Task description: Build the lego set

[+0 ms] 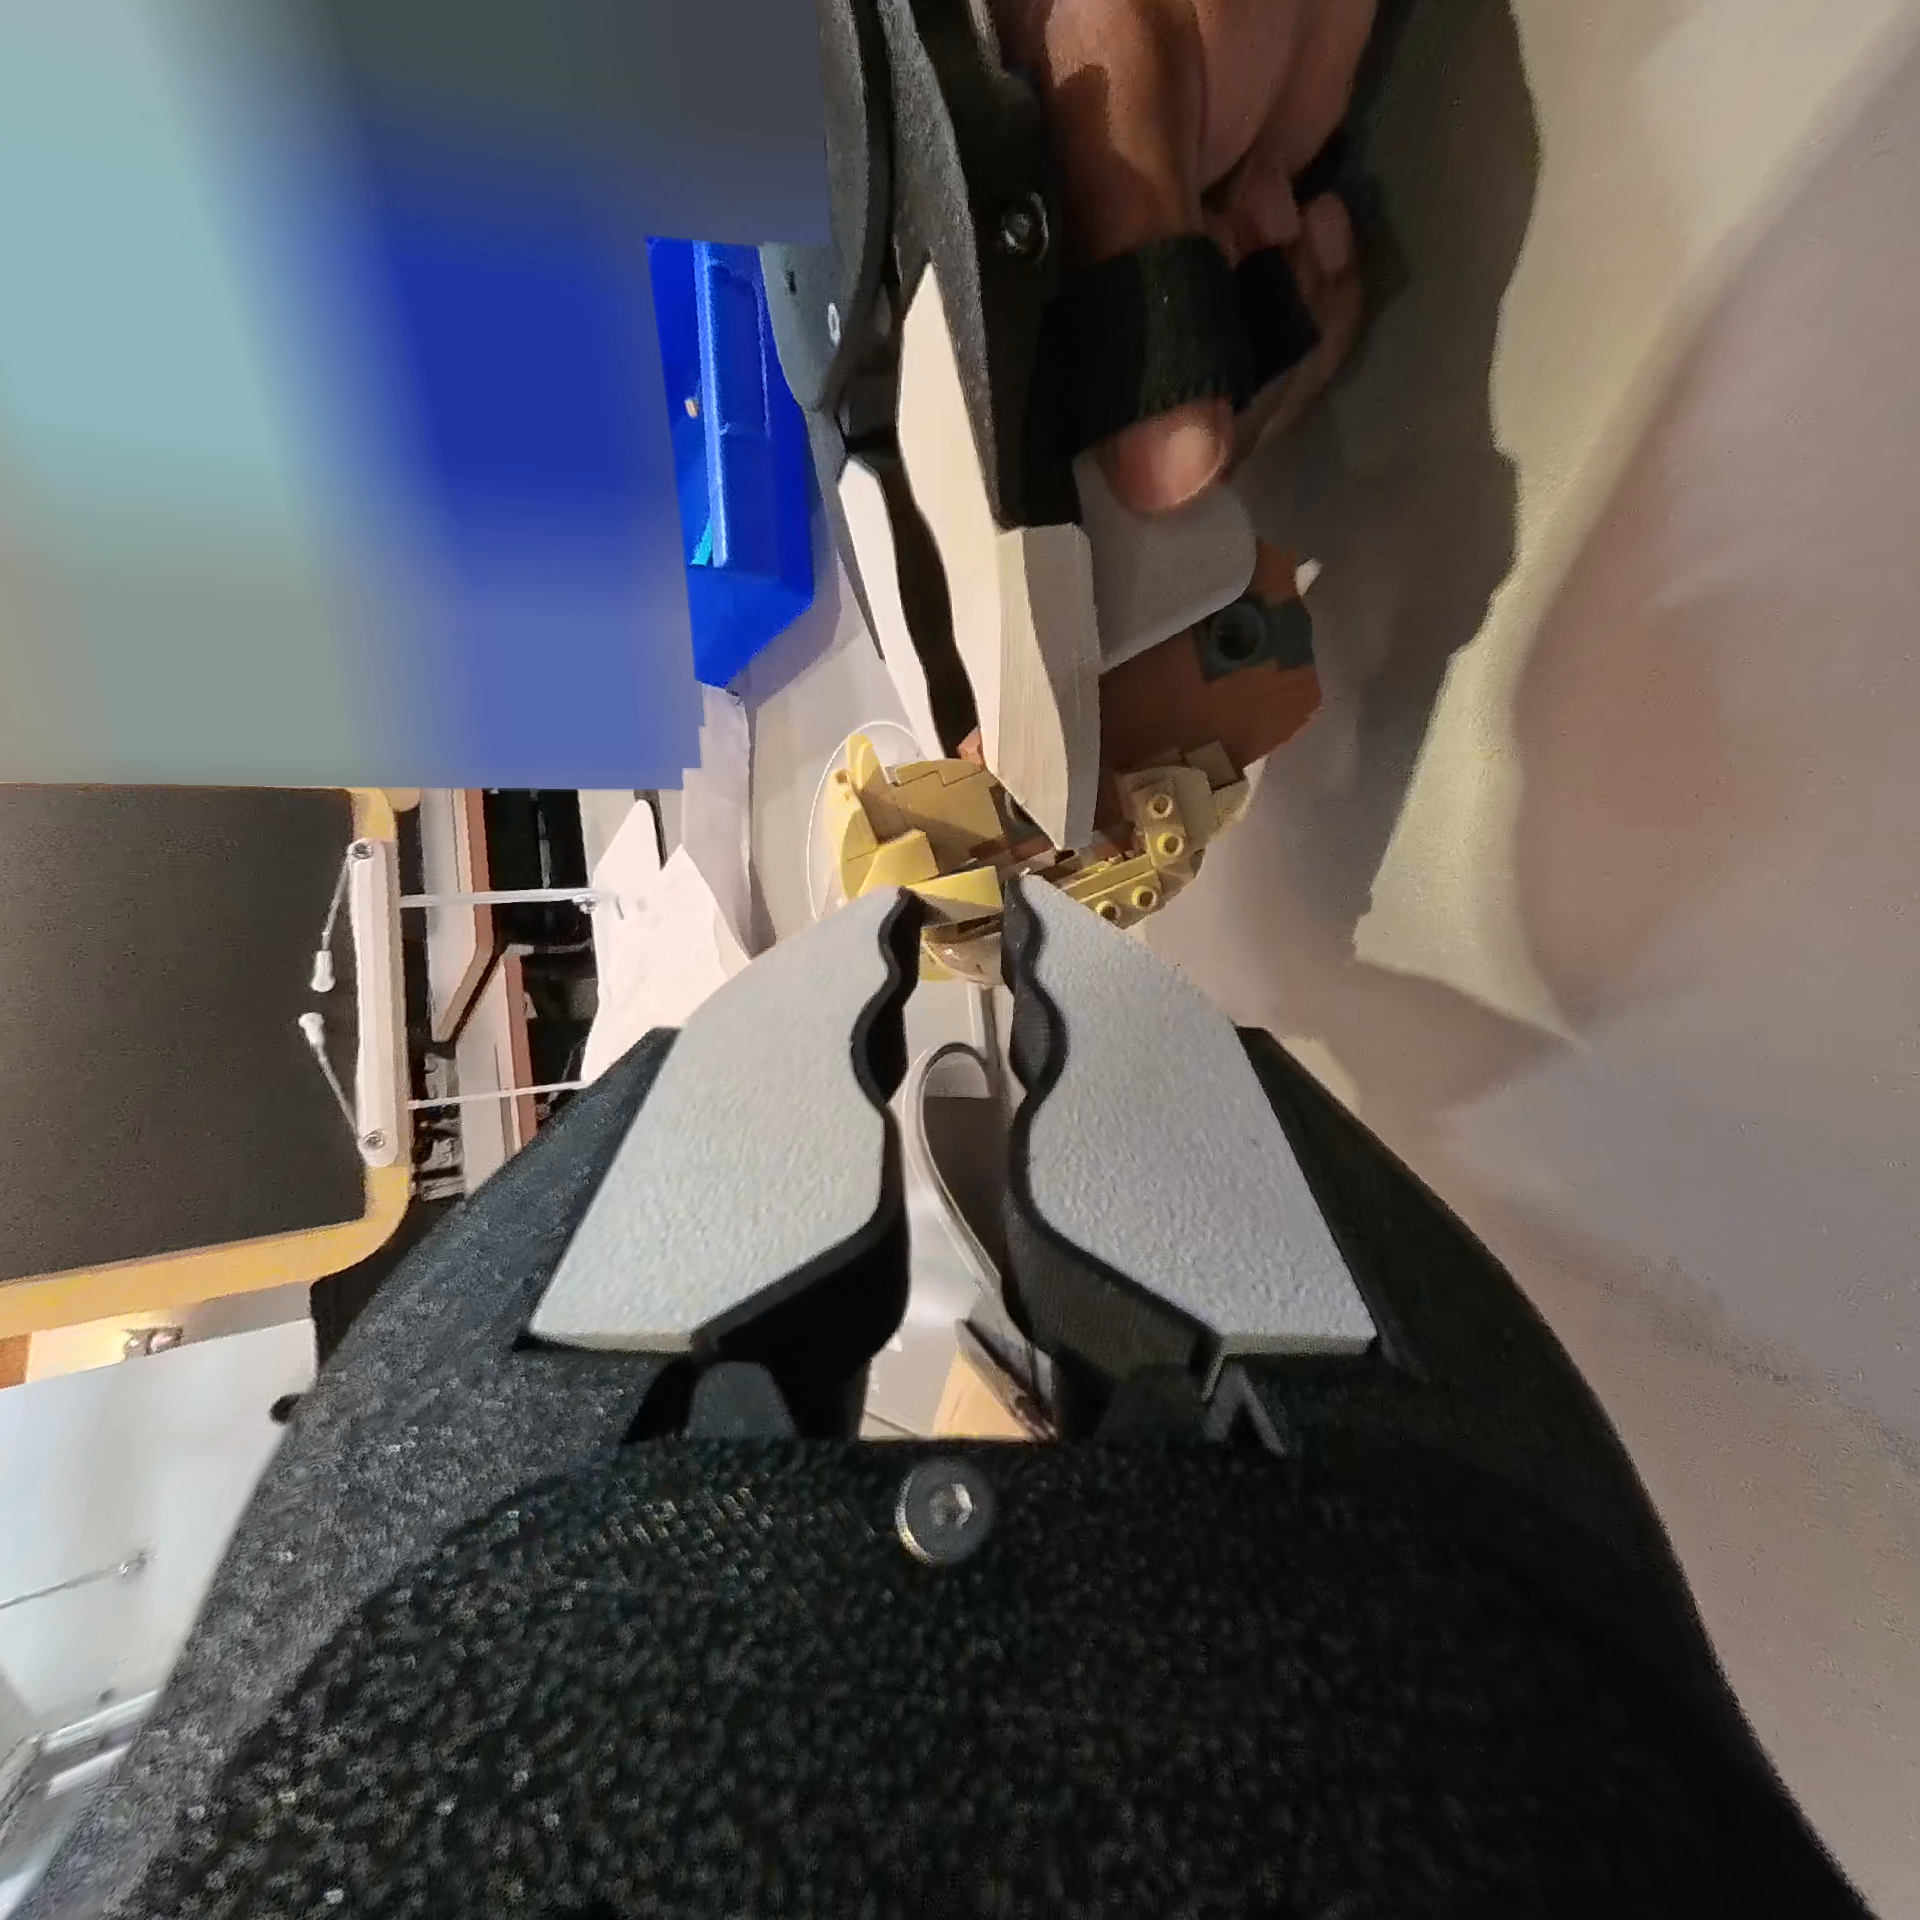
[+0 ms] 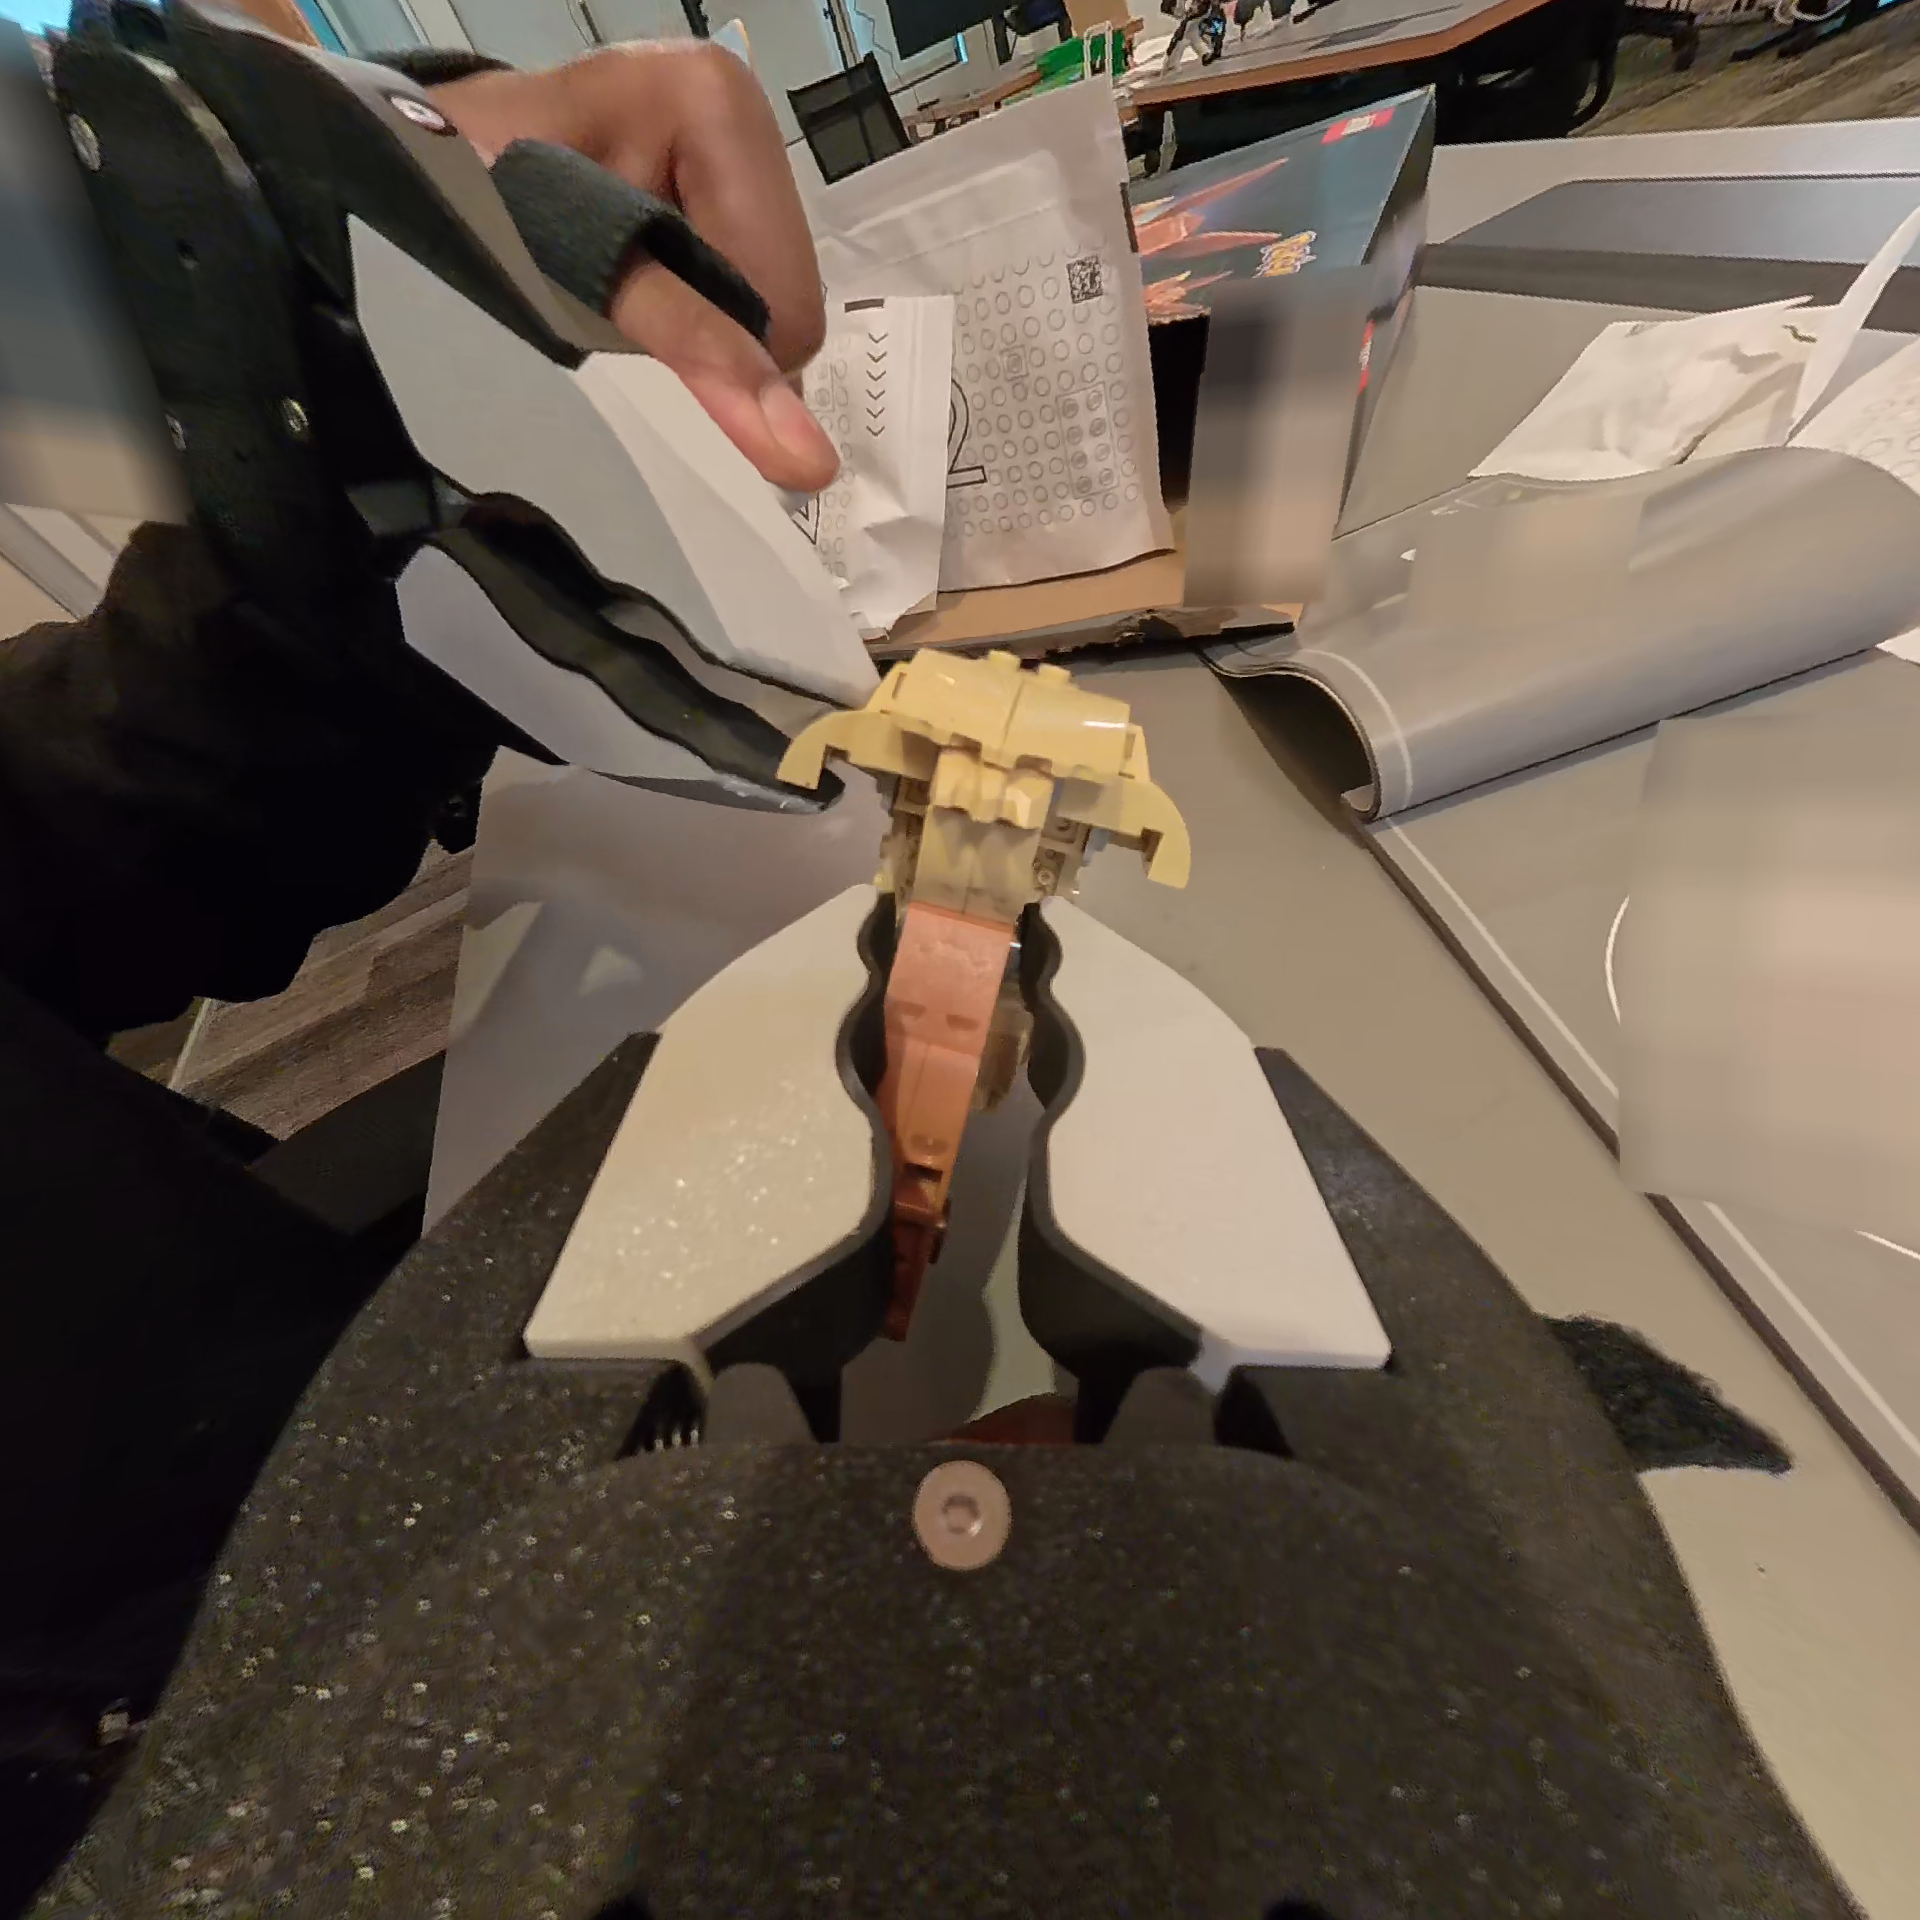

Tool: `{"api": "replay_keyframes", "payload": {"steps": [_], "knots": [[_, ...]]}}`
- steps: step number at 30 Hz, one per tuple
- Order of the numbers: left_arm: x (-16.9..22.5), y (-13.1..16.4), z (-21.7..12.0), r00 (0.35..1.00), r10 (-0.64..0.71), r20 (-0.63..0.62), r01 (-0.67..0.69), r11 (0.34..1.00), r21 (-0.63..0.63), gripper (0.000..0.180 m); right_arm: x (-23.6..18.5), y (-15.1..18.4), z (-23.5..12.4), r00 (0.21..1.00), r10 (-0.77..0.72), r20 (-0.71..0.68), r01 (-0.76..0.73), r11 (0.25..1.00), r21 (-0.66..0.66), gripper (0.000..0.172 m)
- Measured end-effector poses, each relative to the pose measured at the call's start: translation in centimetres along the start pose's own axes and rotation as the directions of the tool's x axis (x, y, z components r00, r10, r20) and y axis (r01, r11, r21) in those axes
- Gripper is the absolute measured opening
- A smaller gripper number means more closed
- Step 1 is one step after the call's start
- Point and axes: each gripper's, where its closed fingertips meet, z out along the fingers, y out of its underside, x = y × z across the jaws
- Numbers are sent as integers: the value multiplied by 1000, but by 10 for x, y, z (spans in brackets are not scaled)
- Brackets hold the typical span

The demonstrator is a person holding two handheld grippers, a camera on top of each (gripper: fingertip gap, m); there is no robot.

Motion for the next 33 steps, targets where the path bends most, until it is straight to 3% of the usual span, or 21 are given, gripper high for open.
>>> {"api": "replay_keyframes", "payload": {"steps": [20, 33], "knots": [[-6, 9, 14, 982, -1, 187, 17, 996, -86, 14, 11, 2, -1, 978, 210, -5, -210, 978, -13, 23], [-2, 7, 11, 988, -93, 121, 98, 995, -36, 14, 8, 4, 0, 998, 54, -42, -55, 998, -25, 23]]}}
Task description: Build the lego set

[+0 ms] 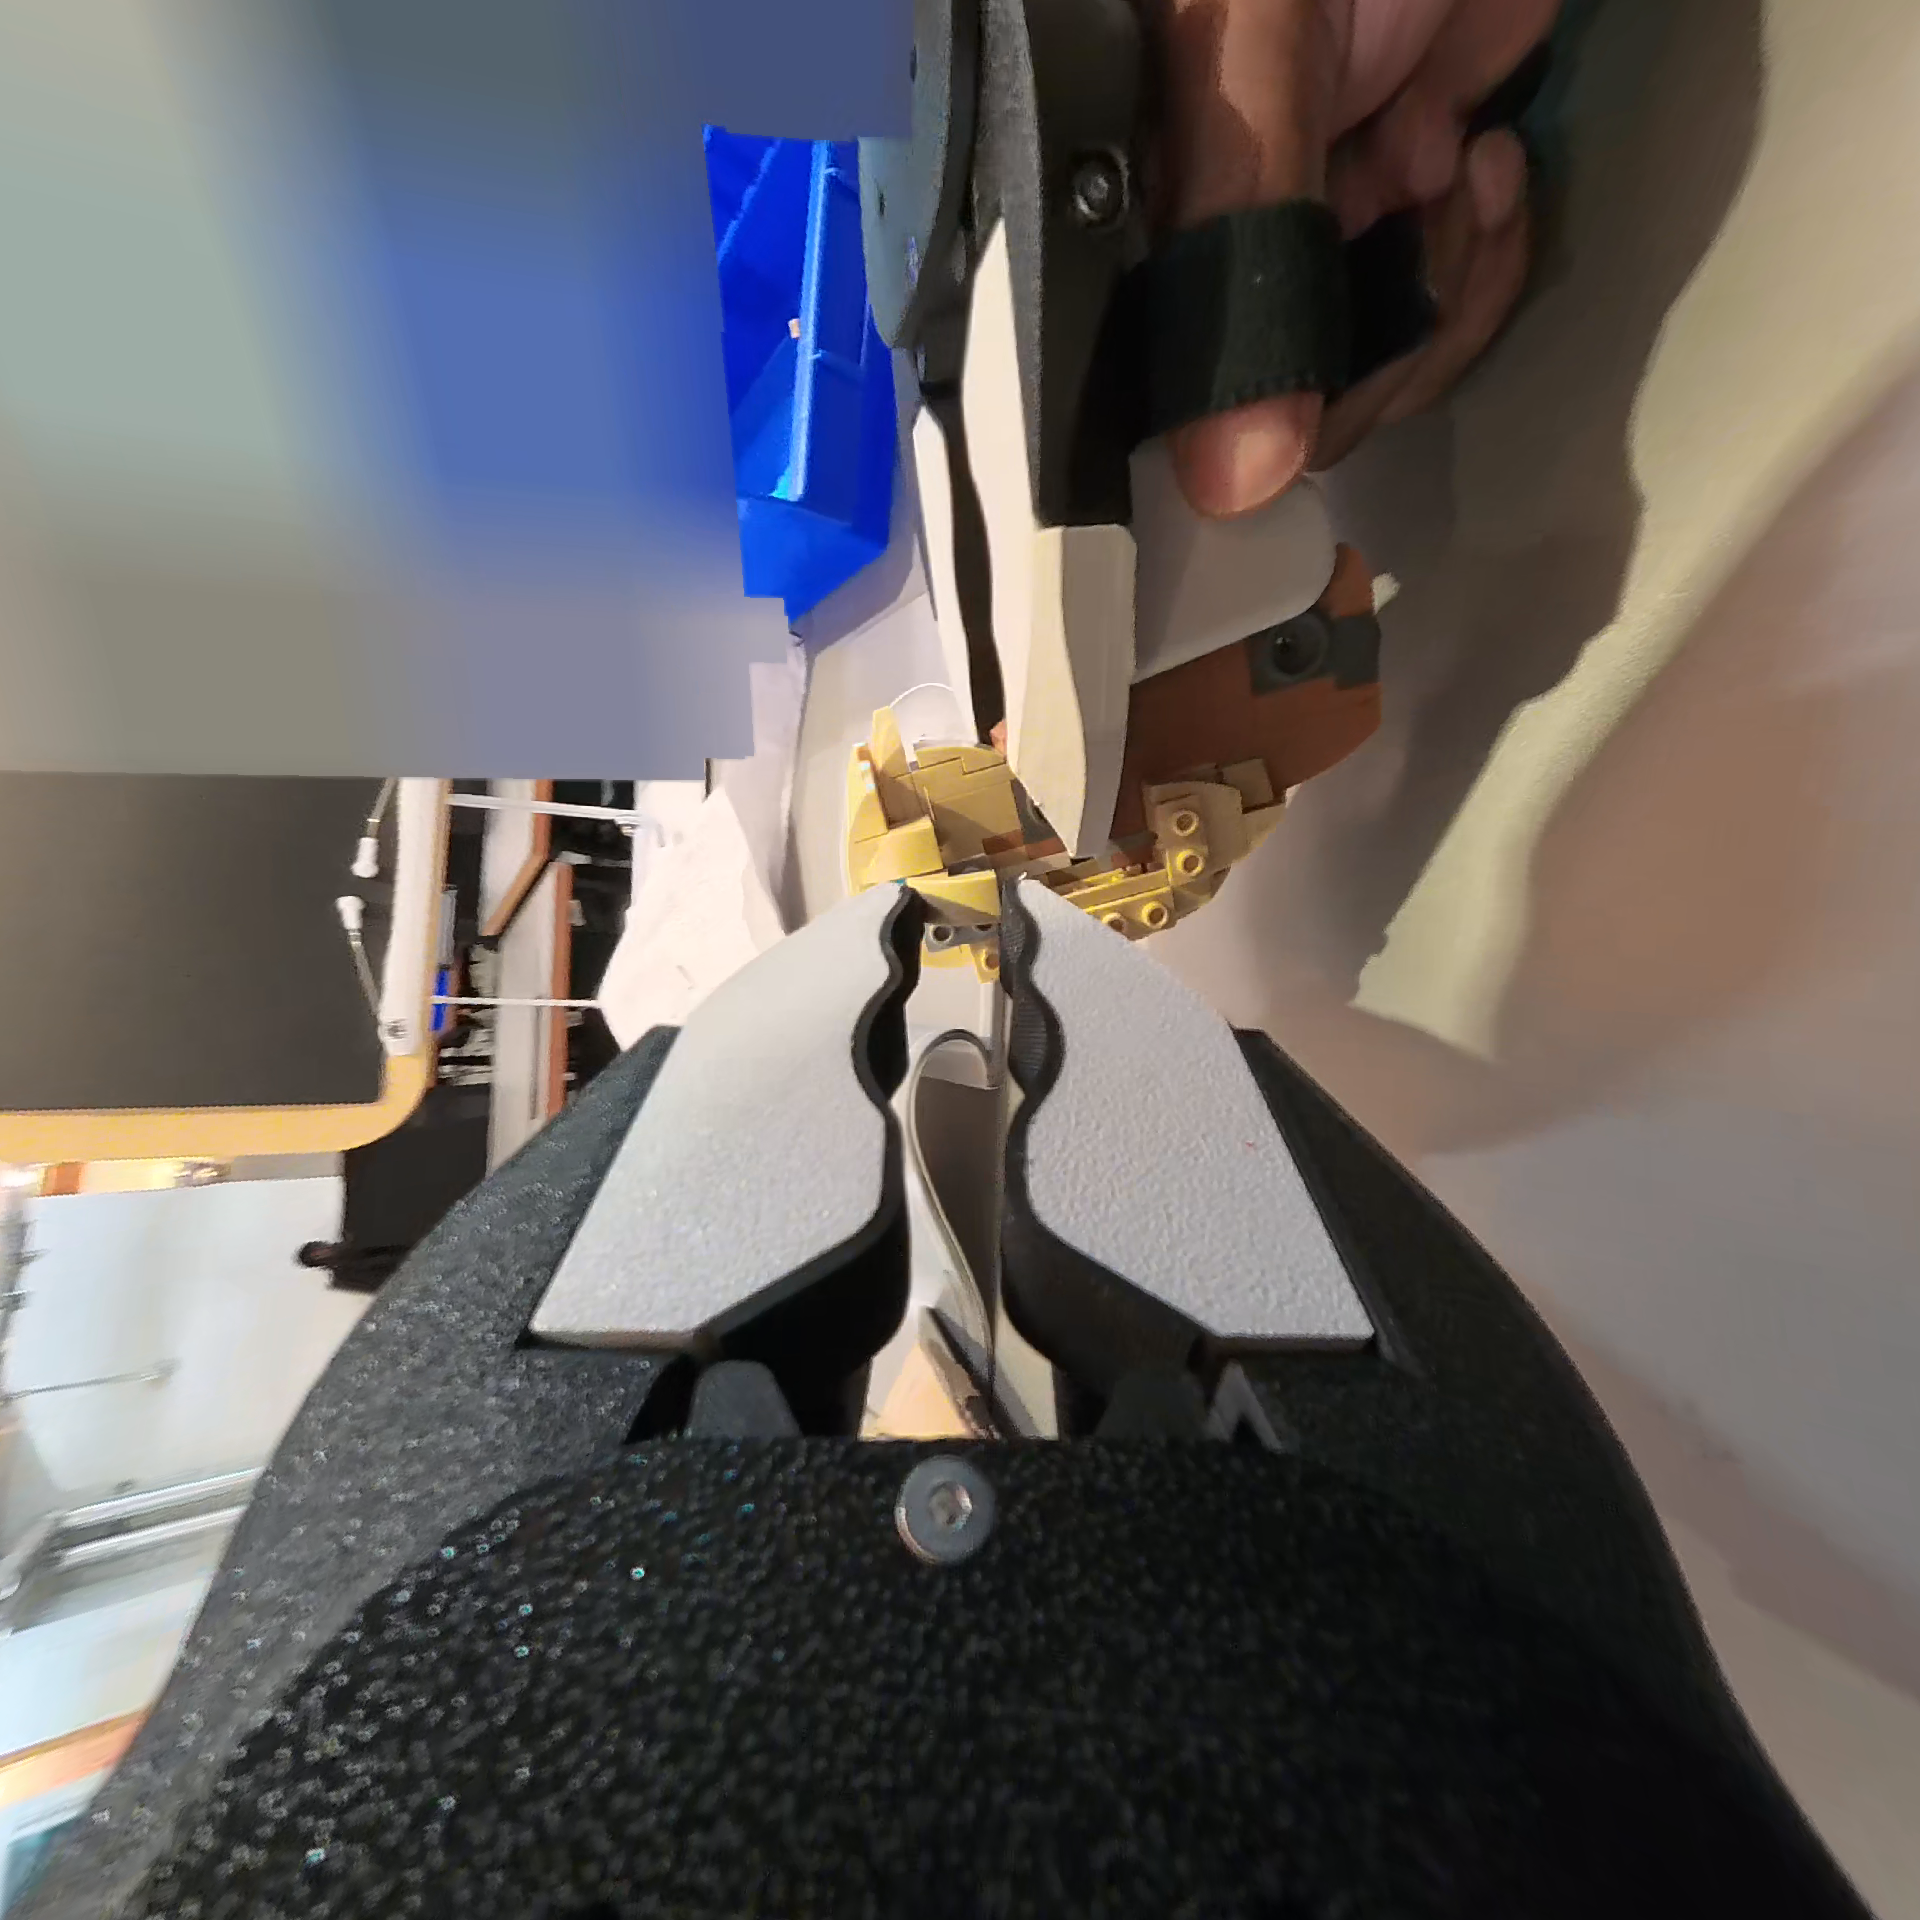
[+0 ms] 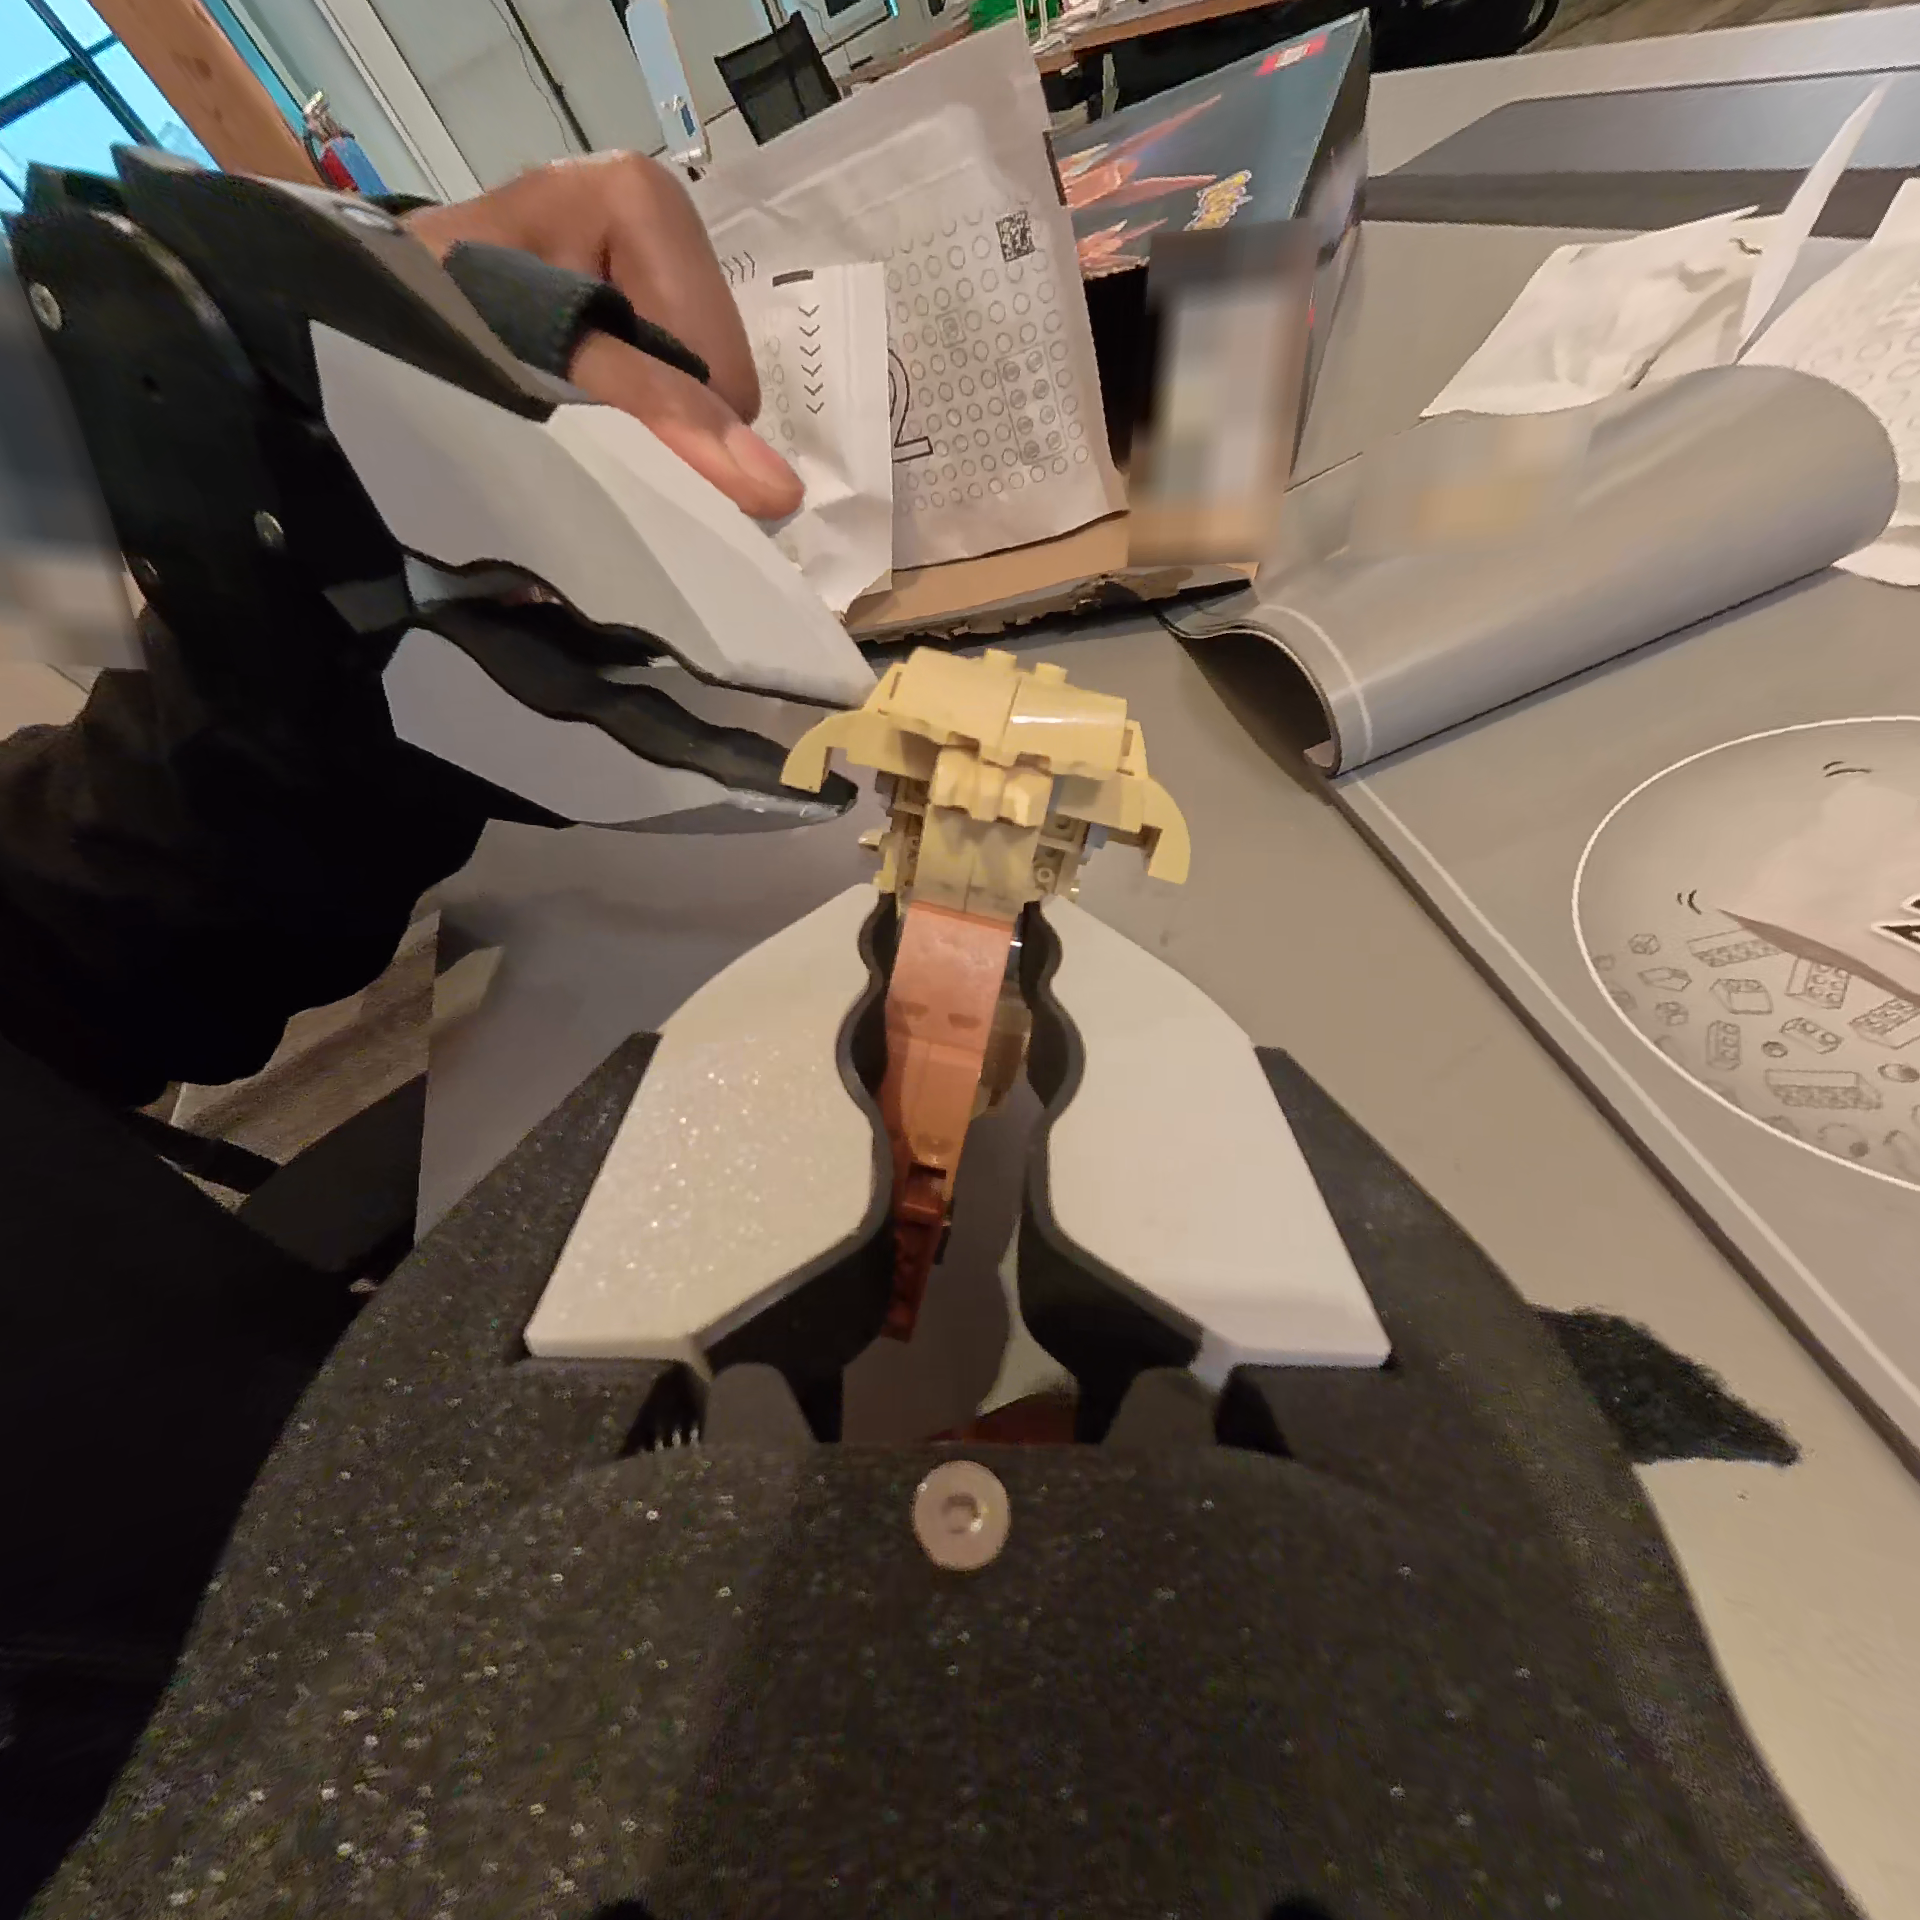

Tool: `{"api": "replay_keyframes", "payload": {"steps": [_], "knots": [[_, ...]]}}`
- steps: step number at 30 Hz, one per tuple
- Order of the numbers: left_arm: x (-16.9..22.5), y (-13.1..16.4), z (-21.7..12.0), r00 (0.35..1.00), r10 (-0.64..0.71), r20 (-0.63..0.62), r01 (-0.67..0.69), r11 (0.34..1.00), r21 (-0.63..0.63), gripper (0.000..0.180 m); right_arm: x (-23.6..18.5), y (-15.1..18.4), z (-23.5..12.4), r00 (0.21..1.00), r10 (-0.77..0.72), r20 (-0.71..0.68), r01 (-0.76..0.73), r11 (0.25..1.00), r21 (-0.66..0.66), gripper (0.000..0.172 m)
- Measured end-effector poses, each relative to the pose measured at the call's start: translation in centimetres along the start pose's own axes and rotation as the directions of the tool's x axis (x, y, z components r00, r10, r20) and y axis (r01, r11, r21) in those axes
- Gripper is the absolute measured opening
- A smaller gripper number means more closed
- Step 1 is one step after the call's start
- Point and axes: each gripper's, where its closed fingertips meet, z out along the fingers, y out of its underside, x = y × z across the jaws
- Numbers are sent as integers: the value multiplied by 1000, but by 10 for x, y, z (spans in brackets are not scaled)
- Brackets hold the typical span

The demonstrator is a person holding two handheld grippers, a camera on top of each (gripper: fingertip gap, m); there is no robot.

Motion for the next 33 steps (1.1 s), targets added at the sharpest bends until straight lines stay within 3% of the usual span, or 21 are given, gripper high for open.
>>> {"api": "replay_keyframes", "payload": {"steps": [18, 25, 33], "knots": [[4, 0, 1, 998, -19, -65, 18, 1000, -9, 15, -1, 6, 3, 999, -51, -19, 50, 998, -41, 23], [3, 10, 10, 999, 25, -20, -26, 996, -90, 15, 10, 6, 6, 989, 147, 19, -145, 987, -72, 23], [-5, 6, 8, 987, -150, 56, 152, 988, -36, 31, 12, 6, 7, 934, 340, 104, -331, 938, -101, 23]]}}
